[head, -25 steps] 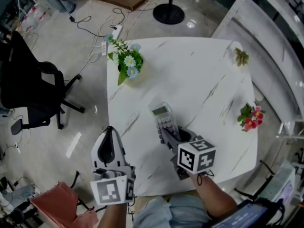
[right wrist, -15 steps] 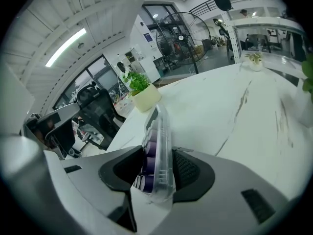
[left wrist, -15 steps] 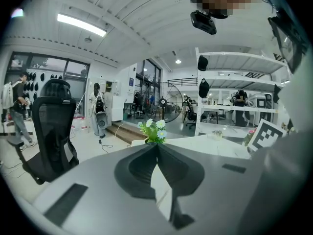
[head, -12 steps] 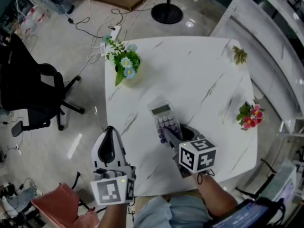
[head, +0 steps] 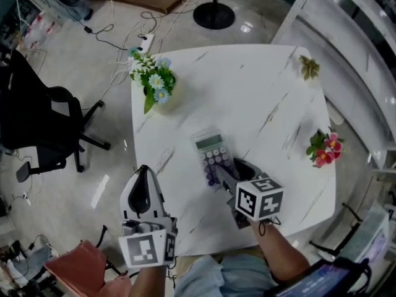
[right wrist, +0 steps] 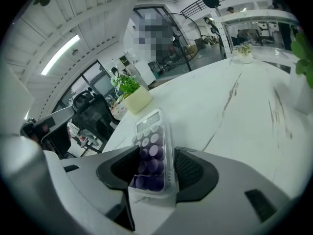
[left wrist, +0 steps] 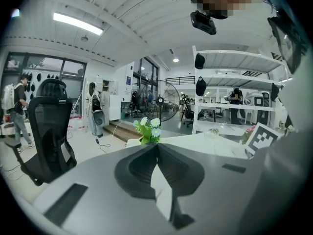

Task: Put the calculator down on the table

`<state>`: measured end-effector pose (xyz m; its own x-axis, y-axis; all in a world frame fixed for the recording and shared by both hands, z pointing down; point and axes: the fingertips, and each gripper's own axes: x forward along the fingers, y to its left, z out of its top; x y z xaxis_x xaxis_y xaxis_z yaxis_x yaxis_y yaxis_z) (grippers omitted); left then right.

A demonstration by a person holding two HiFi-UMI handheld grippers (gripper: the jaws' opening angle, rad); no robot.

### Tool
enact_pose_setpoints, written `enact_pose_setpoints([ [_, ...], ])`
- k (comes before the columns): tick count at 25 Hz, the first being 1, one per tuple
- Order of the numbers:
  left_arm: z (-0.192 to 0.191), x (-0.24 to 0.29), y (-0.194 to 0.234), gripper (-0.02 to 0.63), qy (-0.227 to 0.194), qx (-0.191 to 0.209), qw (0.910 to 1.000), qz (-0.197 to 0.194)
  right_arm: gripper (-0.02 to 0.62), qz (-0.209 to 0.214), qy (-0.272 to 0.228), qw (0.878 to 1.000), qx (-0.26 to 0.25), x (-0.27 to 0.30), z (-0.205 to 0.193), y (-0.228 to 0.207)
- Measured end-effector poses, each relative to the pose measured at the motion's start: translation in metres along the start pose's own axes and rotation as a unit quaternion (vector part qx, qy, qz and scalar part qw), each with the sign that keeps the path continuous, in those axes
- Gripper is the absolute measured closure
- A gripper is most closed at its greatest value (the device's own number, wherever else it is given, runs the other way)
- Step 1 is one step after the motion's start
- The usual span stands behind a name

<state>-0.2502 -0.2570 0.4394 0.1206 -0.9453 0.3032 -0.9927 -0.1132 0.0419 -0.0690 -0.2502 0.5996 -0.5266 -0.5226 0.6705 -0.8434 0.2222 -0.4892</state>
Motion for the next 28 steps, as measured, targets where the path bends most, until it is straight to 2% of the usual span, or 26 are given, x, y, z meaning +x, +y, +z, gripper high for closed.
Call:
enact_pose_setpoints([
  [9, 0.007, -0.001, -0.015, 0.598, -0.004, -0.002, 1.0, -0.003, 0.364, 0.004, -0.01, 1.0, -0.01, -0.009, 0.005, -0.005],
  [12, 0.018, -0.006, -0.025, 0.598, -0.014, -0.018, 0.9997, -0.009, 0.364, 0.006, -0.038, 0.999, -0.037, -0.028, 0.023, 0.003],
  [15, 0.037, -0.014, -0.037, 0.597, -0.027, -0.02, 0.9994, -0.01, 0.365, 0.017, -0.082, 0.993, -0.084, -0.057, 0.055, 0.025],
  [18, 0.069, -0.026, -0.048, 0.597, -0.054, -0.014, 0.9984, -0.011, 0.396, 0.035, -0.138, 0.98, -0.141, -0.096, 0.093, 0.058],
  [22, 0.117, -0.046, -0.067, 0.598, -0.099, -0.005, 0.9949, -0.014, 0.457, 0.048, -0.218, 0.952, -0.212, -0.154, 0.135, 0.096],
  [26, 0.16, -0.072, -0.086, 0.597, -0.147, 0.008, 0.989, -0.017, 0.551, 0.05, -0.286, 0.925, -0.246, -0.207, 0.159, 0.117],
  [28, 0.178, -0.084, -0.094, 0.597, -0.168, 0.015, 0.9856, -0.017, 0.577, 0.051, -0.309, 0.915, -0.256, -0.227, 0.165, 0.122],
])
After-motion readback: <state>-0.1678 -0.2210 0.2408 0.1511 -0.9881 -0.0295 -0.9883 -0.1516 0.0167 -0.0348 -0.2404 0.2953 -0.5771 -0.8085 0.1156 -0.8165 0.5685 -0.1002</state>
